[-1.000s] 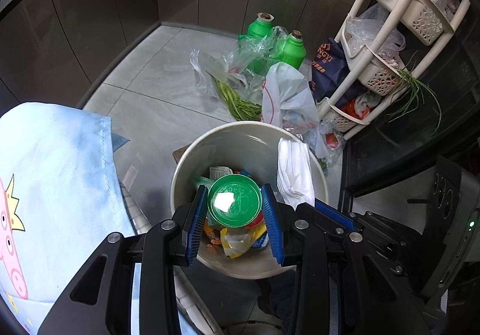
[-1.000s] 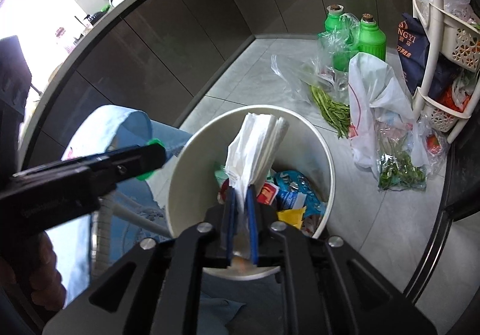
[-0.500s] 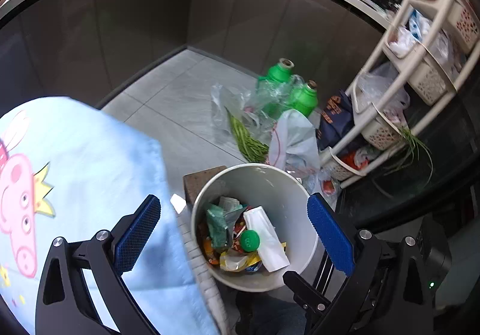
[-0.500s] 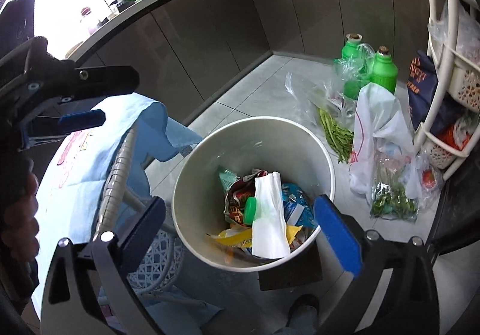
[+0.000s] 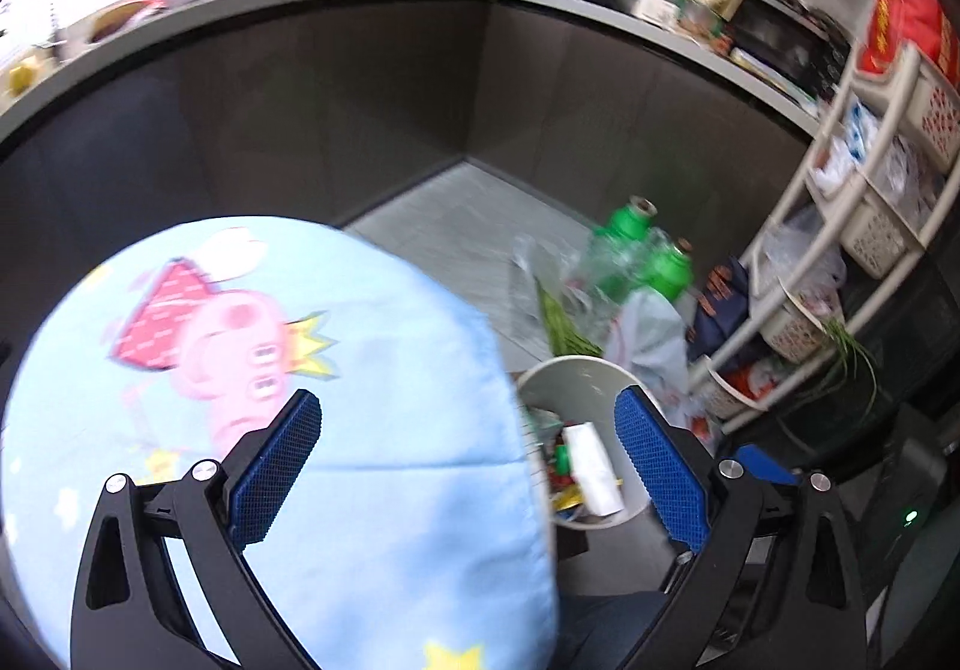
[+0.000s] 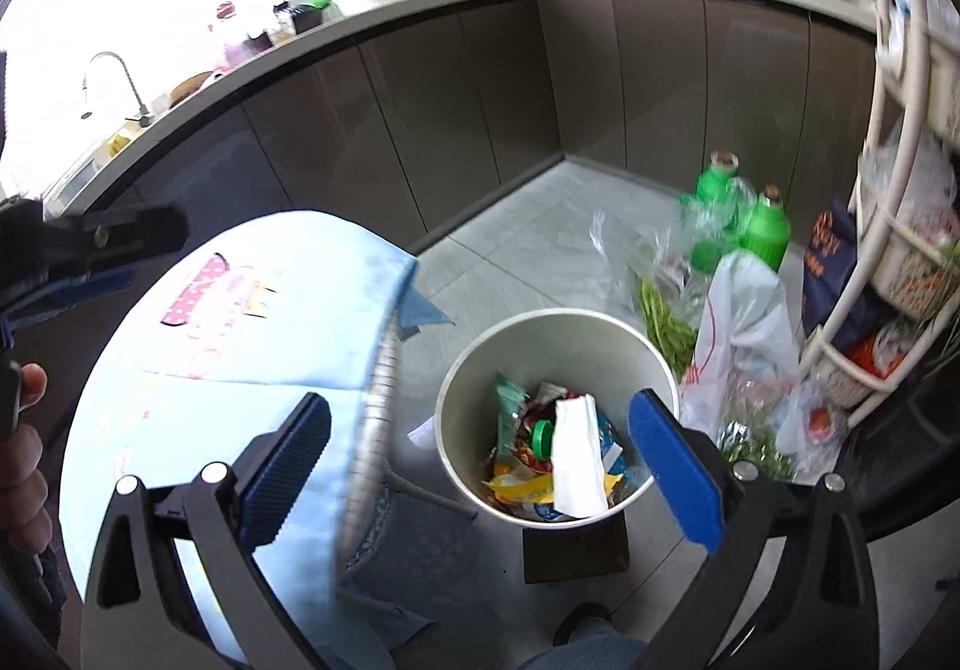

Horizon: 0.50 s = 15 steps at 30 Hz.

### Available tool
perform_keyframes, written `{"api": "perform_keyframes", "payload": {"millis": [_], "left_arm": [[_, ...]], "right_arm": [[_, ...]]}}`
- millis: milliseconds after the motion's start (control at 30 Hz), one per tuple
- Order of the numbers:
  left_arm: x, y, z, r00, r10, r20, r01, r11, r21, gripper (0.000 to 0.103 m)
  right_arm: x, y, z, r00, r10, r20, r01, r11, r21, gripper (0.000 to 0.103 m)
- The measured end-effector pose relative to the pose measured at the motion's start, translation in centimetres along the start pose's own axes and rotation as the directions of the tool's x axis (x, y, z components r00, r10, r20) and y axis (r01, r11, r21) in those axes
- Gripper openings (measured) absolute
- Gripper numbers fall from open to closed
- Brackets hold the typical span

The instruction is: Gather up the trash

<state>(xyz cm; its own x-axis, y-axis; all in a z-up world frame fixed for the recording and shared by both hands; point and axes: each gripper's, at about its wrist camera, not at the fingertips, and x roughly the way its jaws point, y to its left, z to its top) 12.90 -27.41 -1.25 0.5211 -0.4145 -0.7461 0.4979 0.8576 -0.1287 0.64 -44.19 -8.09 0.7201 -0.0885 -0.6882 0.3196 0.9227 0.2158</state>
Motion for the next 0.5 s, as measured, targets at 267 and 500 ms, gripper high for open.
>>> {"api": "perform_keyframes", "payload": {"millis": [267,500], "left_arm": [[-7.4,5.9,-3.1,0.988,0.152,0.003,-0.151,0.986,-0.075,0.094],[-11.7,9.8,-6.6,0.972,0.236,-0.008,-0.235,0.966,-0.109,0.094]], "right_arm": [[-5.5,7.2,1.2,0.999,-0.037,0.010,0.038,0.995,-0.092,0.099],[-8.2,13.5,0.1,0.998,-0.059,0.006,0.060,0.985,-0.163,0.099]]}}
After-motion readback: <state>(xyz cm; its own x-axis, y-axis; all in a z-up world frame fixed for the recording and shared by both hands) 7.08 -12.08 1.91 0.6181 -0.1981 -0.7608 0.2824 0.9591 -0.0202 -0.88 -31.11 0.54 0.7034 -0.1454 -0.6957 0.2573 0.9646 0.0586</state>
